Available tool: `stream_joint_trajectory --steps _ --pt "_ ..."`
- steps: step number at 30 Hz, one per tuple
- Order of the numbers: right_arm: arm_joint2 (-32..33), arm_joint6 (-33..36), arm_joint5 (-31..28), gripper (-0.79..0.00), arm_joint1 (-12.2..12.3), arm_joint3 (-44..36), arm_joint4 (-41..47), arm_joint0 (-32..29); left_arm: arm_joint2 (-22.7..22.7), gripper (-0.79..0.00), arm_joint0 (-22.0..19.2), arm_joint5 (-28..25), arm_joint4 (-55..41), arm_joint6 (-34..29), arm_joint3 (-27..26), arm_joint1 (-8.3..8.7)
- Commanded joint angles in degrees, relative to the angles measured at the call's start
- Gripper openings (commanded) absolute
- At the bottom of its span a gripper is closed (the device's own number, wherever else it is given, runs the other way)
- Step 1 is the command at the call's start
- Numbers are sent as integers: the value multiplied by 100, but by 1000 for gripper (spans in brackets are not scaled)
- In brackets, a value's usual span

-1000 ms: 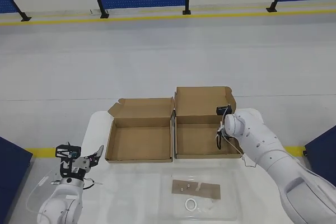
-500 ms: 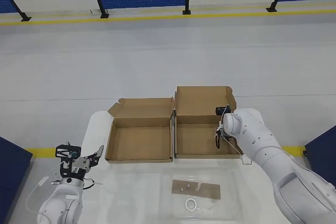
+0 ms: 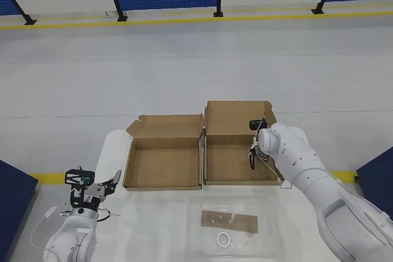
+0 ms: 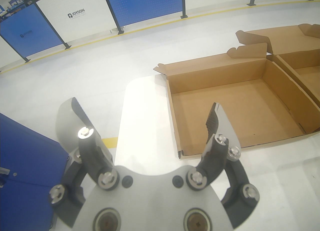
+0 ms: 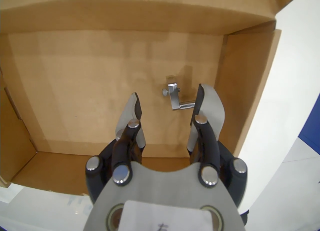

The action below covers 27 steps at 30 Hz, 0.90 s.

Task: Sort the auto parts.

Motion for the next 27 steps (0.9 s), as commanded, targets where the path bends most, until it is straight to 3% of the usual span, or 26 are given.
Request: stream_joint_trajectory --steps 1,4,13,16,21,27 --pt "84 69 -15 0 42 -196 -13 -25 0 0 0 0 0 0 0 0" --pt "228 216 -79 0 140 -563 -77 -99 0 0 0 0 0 0 0 0" --pt "228 216 -79 0 140 -563 -77 -99 0 0 0 0 0 0 0 0" --pt "352 56 -399 0 190 -821 -40 -161 0 0 0 0 0 0 0 0" --pt "704 540 -866 0 456 -1757 -354 -360 0 0 0 0 0 0 0 0" --pt "1416 1569 -1366 0 893 -3664 -655 -1131 0 0 0 0 0 0 0 0"
